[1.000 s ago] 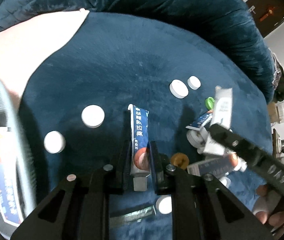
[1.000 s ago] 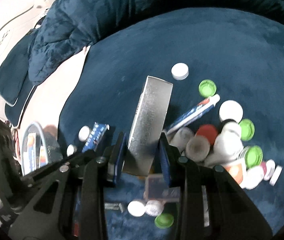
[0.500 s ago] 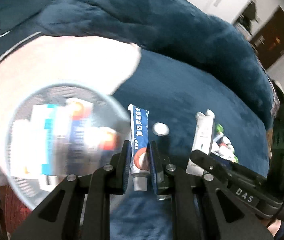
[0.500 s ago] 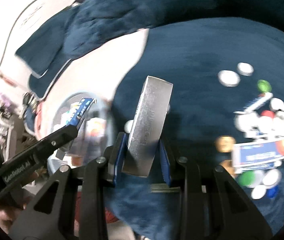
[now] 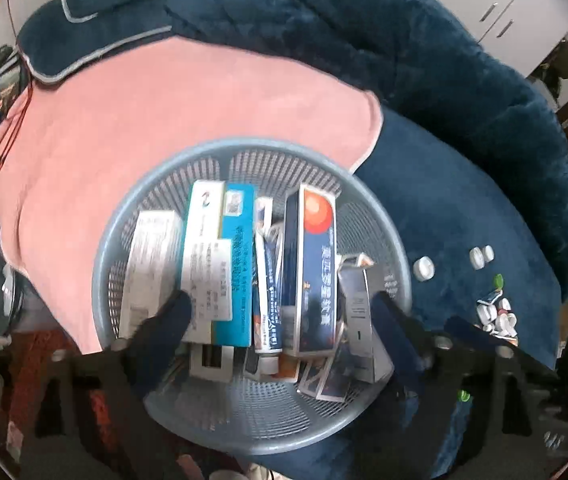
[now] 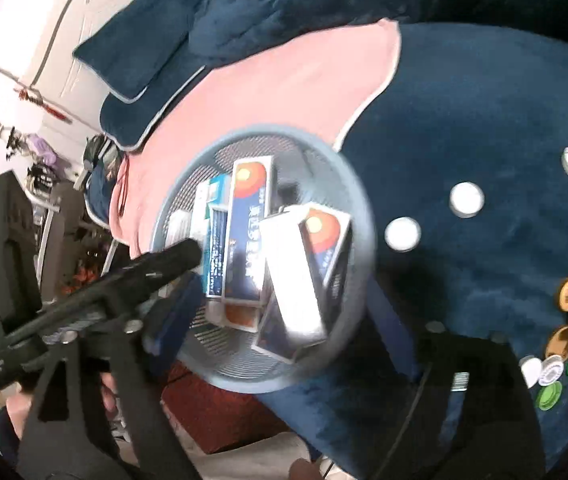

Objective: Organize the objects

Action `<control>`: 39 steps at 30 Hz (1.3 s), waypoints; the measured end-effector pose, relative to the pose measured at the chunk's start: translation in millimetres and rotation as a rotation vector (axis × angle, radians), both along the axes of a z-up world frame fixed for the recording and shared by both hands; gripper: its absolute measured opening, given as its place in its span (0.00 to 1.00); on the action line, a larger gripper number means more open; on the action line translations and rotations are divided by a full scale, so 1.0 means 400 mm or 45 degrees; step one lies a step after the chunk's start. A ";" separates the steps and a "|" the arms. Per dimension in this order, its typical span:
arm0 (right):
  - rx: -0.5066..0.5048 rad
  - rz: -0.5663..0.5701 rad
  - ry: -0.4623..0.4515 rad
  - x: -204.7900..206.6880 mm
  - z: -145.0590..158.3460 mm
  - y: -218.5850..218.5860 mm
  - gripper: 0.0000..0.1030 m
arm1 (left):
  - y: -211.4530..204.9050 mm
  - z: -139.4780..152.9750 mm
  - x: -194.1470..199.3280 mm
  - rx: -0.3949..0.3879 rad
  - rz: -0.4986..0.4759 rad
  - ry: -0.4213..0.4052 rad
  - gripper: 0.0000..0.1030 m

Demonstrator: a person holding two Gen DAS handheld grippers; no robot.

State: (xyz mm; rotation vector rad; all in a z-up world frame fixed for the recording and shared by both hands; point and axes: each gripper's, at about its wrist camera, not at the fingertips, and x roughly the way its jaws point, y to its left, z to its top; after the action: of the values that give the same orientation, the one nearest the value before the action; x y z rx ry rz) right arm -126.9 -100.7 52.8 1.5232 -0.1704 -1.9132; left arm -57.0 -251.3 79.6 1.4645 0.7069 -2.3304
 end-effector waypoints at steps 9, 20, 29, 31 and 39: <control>0.102 -0.129 0.010 -0.012 -0.002 0.114 0.86 | 0.035 -0.008 -0.014 -0.089 -0.061 -0.068 0.96; 0.151 -0.177 0.016 0.008 0.004 0.169 0.94 | 0.071 0.010 -0.014 -0.118 -0.082 -0.072 0.97; 0.162 -0.215 0.014 0.025 0.012 0.221 0.95 | 0.117 0.020 -0.025 -0.136 -0.125 -0.073 0.97; 0.164 -0.230 0.011 0.029 0.012 0.236 0.95 | 0.128 0.023 -0.029 -0.139 -0.137 -0.073 0.97; 0.177 -0.326 -0.012 0.063 0.006 0.351 0.95 | 0.196 0.025 -0.049 -0.151 -0.209 -0.073 0.97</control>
State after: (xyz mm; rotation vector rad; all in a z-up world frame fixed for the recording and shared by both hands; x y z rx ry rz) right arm -101.5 39.8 55.3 1.6691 -0.2513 -2.1565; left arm -76.7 -172.9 89.5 1.5821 0.4401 -2.3928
